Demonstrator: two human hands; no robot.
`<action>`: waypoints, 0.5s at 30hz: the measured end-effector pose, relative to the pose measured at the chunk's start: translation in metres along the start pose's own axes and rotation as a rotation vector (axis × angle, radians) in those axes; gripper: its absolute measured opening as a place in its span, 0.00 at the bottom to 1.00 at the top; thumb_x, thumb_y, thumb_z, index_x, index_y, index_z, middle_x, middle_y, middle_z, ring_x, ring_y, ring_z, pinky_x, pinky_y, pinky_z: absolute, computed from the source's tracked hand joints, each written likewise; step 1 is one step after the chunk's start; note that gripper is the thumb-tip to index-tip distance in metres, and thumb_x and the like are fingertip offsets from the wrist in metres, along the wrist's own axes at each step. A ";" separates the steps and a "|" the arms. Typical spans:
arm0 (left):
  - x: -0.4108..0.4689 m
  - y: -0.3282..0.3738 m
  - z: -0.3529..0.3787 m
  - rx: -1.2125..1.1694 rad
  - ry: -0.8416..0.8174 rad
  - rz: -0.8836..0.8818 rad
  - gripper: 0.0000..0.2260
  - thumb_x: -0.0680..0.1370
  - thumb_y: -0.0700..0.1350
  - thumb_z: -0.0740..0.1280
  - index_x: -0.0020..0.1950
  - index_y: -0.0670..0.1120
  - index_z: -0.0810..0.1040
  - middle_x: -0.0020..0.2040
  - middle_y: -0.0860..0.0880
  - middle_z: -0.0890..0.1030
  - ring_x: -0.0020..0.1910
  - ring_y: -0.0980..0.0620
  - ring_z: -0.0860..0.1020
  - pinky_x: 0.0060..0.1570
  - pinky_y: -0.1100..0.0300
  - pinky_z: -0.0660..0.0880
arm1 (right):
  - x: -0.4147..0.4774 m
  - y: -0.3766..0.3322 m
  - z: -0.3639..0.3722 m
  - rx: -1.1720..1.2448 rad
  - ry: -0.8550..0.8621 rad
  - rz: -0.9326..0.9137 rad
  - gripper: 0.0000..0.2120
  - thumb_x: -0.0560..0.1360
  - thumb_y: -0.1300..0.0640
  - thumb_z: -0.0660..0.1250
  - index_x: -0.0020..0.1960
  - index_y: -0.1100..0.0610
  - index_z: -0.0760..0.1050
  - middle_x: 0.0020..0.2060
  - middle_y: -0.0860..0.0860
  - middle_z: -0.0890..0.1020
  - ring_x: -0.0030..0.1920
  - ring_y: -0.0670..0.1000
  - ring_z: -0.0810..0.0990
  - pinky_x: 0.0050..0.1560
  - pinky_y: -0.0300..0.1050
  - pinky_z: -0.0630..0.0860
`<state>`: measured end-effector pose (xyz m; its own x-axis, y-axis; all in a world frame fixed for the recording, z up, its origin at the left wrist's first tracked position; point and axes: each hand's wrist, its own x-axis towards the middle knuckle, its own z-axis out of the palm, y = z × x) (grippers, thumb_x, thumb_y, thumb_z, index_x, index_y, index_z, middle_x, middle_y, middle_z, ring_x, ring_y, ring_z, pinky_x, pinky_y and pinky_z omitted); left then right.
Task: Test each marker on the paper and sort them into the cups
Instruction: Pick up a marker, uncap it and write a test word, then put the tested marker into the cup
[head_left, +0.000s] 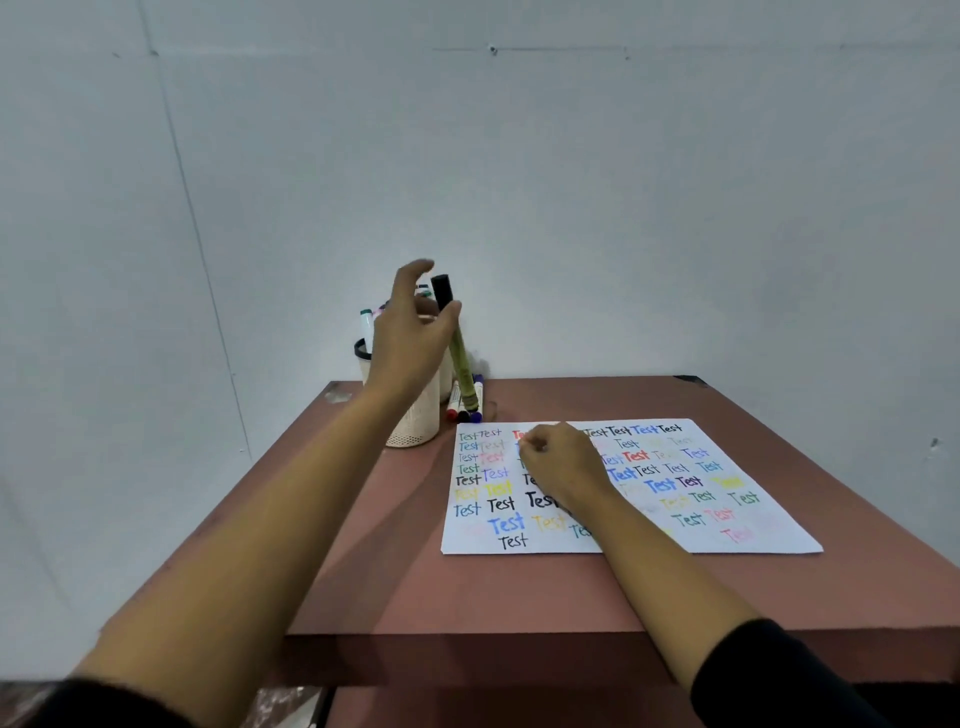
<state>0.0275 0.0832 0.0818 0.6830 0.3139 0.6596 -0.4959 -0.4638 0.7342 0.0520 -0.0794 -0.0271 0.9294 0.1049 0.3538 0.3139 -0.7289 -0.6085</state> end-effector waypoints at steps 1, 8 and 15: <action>0.008 0.003 -0.002 0.016 0.002 0.011 0.16 0.77 0.45 0.65 0.64 0.53 0.68 0.43 0.50 0.77 0.41 0.54 0.78 0.40 0.64 0.77 | 0.000 0.000 0.000 -0.004 0.000 -0.001 0.12 0.78 0.54 0.61 0.49 0.55 0.82 0.45 0.52 0.84 0.47 0.53 0.81 0.46 0.42 0.75; 0.067 0.019 -0.030 0.106 0.151 0.101 0.13 0.77 0.44 0.63 0.61 0.49 0.70 0.45 0.47 0.79 0.38 0.49 0.79 0.40 0.61 0.78 | 0.003 0.003 0.001 -0.003 0.017 -0.019 0.11 0.78 0.54 0.61 0.48 0.55 0.82 0.42 0.51 0.84 0.44 0.52 0.80 0.42 0.40 0.71; 0.069 -0.003 -0.037 0.292 0.087 0.084 0.13 0.78 0.42 0.63 0.62 0.46 0.71 0.43 0.46 0.76 0.41 0.48 0.76 0.44 0.57 0.75 | 0.005 0.004 0.003 0.000 0.021 -0.026 0.11 0.77 0.54 0.61 0.49 0.54 0.82 0.45 0.50 0.84 0.48 0.53 0.80 0.46 0.42 0.73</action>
<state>0.0564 0.1373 0.1314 0.5917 0.3284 0.7362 -0.3647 -0.7055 0.6077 0.0587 -0.0800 -0.0295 0.9168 0.1093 0.3840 0.3374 -0.7264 -0.5987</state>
